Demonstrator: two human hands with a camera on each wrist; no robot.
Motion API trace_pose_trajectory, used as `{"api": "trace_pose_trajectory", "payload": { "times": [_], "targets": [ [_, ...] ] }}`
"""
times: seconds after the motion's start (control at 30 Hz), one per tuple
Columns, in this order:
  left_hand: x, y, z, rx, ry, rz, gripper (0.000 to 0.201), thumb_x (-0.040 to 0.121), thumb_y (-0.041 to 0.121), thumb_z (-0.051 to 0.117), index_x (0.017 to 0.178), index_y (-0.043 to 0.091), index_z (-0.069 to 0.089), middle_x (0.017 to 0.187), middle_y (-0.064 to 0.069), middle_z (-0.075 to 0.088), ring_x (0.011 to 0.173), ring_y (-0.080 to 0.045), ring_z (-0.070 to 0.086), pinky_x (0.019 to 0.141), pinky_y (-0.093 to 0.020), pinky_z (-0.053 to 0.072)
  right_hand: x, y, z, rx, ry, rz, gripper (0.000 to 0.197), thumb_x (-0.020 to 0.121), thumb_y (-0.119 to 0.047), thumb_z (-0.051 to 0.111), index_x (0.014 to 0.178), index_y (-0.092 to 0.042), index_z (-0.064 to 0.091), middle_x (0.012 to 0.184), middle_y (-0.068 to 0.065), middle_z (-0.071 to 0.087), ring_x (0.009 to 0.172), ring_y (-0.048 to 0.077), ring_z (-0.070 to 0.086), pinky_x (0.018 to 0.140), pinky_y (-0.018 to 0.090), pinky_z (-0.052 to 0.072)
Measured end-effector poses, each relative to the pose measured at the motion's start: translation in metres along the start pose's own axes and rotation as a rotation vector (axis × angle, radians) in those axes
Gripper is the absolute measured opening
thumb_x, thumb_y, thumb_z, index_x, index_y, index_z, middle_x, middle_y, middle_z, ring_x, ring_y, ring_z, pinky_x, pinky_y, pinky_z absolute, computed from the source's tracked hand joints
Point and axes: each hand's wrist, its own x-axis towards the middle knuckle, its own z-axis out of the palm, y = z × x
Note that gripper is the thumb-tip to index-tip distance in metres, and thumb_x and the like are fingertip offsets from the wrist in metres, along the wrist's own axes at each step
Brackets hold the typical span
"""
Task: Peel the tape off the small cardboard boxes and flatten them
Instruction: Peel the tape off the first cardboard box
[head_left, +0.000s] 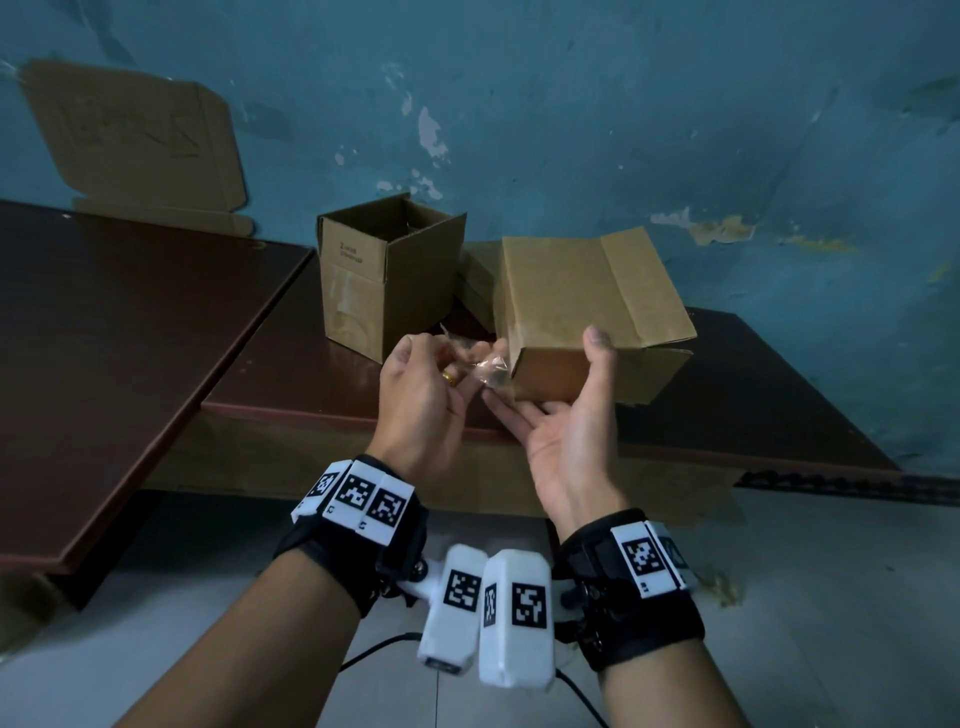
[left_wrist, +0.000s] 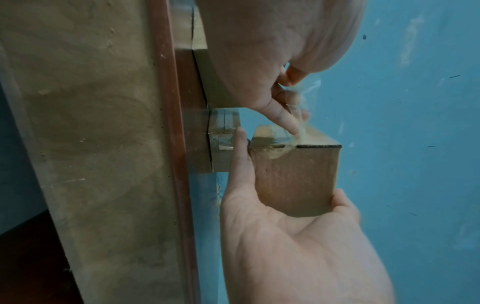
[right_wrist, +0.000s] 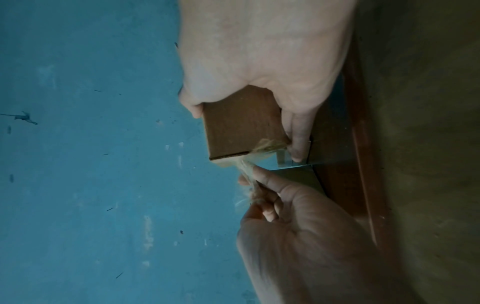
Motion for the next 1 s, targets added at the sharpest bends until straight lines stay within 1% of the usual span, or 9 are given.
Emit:
{"api": "trace_pose_trajectory", "payload": {
  "times": [0.13,0.3,0.4,0.47,0.6,0.67,0.77,0.9,1.0],
  "targets": [
    [0.001,0.001,0.000,0.027,0.001,-0.002,0.023,0.112,0.006,0.049,0.089,0.007,0.054,0.068,-0.008,0.053,0.063,-0.017,0.067,0.081,-0.039,0.066,0.000,0.003,-0.001,0.000,-0.019,0.011,0.070,0.094,-0.062,0.066,0.148,-0.018,0.054,0.135,0.026,0.066,0.114,0.036,0.075,0.098,0.054,0.061],
    [0.001,0.000,-0.004,0.226,-0.048,0.047,0.034,0.110,0.031,0.058,0.104,-0.001,0.069,0.076,-0.010,0.071,0.077,-0.018,0.075,0.073,-0.028,0.064,0.001,0.004,-0.001,0.006,-0.014,0.018,0.066,0.095,-0.061,0.067,0.144,-0.017,0.057,0.128,0.024,0.070,0.108,0.035,0.077,0.100,0.053,0.061],
    [0.002,-0.003,-0.005,0.333,-0.107,0.069,0.033,0.101,0.034,0.073,0.111,0.003,0.074,0.098,-0.009,0.078,0.096,-0.020,0.076,0.096,-0.035,0.060,0.004,0.002,-0.001,0.044,0.037,0.031,0.057,0.094,-0.062,0.068,0.133,-0.023,0.055,0.131,0.021,0.055,0.116,0.038,0.068,0.098,0.053,0.062],
    [0.002,-0.005,-0.006,0.448,-0.142,0.083,0.050,0.085,0.036,0.089,0.124,0.009,0.073,0.117,-0.009,0.077,0.109,-0.020,0.076,0.102,-0.037,0.058,0.004,0.002,-0.002,0.045,0.063,0.028,0.060,0.092,-0.064,0.070,0.132,-0.022,0.055,0.136,0.019,0.049,0.123,0.039,0.063,0.097,0.052,0.063],
    [0.001,-0.008,-0.007,0.550,-0.169,0.130,0.073,0.078,0.016,0.095,0.140,0.017,0.058,0.129,-0.011,0.068,0.117,-0.023,0.073,0.097,-0.035,0.061,0.001,0.001,-0.001,0.026,0.048,-0.019,0.038,0.095,-0.061,0.068,0.112,-0.026,0.066,0.122,0.013,0.069,0.113,0.034,0.073,0.098,0.052,0.062],
    [-0.002,-0.008,-0.007,0.579,-0.225,0.149,0.071,0.082,0.005,0.090,0.142,0.017,0.055,0.129,-0.013,0.067,0.115,-0.022,0.073,0.092,-0.032,0.063,0.000,0.000,0.000,-0.023,0.064,-0.069,0.033,0.095,-0.058,0.069,0.111,-0.028,0.066,0.115,0.010,0.074,0.106,0.029,0.078,0.095,0.048,0.064],
    [-0.005,-0.010,-0.009,0.664,-0.316,0.219,0.055,0.088,-0.005,0.082,0.136,0.009,0.058,0.119,-0.016,0.072,0.108,-0.021,0.076,0.091,-0.037,0.065,0.004,0.006,-0.002,-0.180,0.104,-0.176,0.050,0.093,-0.046,0.079,0.130,-0.016,0.062,0.120,0.010,0.077,0.105,0.025,0.079,0.085,0.043,0.067],
    [0.000,-0.012,-0.013,0.685,-0.239,0.240,0.037,0.093,-0.002,0.079,0.124,0.007,0.061,0.107,-0.022,0.071,0.101,-0.036,0.076,0.095,-0.058,0.063,0.010,0.011,-0.006,-0.342,0.134,-0.257,0.044,0.094,-0.025,0.082,0.120,-0.006,0.053,0.112,0.015,0.076,0.097,0.024,0.080,0.083,0.040,0.067],
    [0.000,-0.012,-0.010,0.601,-0.172,0.165,0.045,0.093,-0.005,0.077,0.129,0.003,0.051,0.105,-0.020,0.069,0.089,-0.029,0.078,0.091,-0.051,0.065,0.013,0.012,-0.009,-0.392,0.125,-0.289,0.036,0.093,-0.022,0.084,0.115,-0.011,0.057,0.105,0.014,0.079,0.093,0.023,0.080,0.085,0.040,0.066]
  ]
}}
